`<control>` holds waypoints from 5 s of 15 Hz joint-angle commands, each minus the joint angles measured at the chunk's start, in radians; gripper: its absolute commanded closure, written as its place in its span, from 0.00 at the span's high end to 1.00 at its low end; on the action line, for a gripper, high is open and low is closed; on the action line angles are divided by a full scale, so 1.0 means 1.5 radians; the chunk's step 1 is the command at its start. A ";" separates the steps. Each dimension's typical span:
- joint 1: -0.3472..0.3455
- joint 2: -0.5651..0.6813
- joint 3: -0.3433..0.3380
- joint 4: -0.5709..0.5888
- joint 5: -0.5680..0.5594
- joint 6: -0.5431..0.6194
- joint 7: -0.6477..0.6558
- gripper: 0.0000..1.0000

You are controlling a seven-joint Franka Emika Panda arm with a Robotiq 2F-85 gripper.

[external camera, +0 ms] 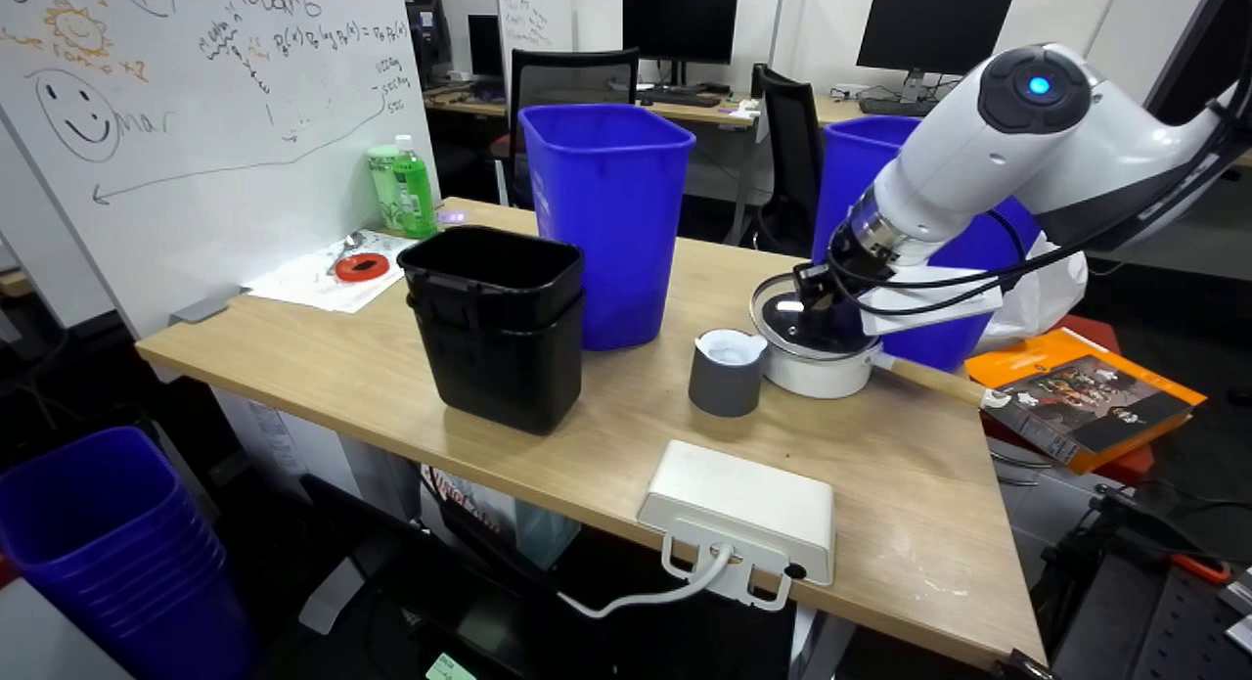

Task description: Pick up the white object from the mug and put it in the pot, then close the lid of the pot

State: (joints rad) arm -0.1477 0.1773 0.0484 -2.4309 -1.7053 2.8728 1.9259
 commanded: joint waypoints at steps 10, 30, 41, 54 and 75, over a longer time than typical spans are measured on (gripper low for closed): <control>0.002 0.015 0.000 0.015 -0.073 -0.016 0.110 0.14; -0.001 0.010 -0.011 0.038 -0.041 -0.051 0.081 0.14; 0.001 0.016 -0.019 0.018 0.074 -0.071 0.089 0.14; 0.012 0.070 -0.016 0.055 0.038 -0.063 0.187 0.14; 0.013 0.062 0.000 0.013 0.103 -0.055 0.169 0.72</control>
State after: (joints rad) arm -0.1181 0.2460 0.0468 -2.3828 -1.6143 2.7678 2.1759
